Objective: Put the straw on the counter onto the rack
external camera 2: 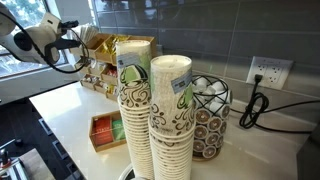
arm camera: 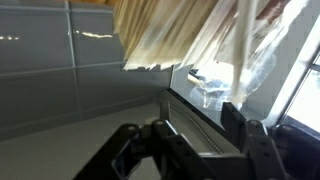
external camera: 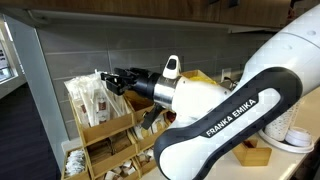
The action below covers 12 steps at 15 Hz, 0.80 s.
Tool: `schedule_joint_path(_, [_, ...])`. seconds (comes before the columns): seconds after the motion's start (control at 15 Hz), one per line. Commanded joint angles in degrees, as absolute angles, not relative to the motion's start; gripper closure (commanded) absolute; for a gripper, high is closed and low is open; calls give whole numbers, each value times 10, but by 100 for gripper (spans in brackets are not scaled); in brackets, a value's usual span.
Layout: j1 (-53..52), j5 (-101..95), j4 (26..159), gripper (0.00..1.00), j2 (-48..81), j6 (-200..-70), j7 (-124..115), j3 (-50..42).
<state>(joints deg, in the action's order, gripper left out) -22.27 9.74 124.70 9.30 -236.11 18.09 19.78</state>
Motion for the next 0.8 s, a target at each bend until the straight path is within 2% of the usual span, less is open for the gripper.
schedule_joint_path(0.0, [-237, 138, 1294, 12, 37, -2315, 184, 196])
schedule_joint_path(0.13, [-238, 153, 1319, 0, 6, -2282, 185, 200])
schedule_joint_path(0.53, [-221, 130, 1401, 0, -118, -2143, 134, 208])
schedule_joint_path(0.73, [-232, 145, 1438, 0, -195, -2011, 143, 190])
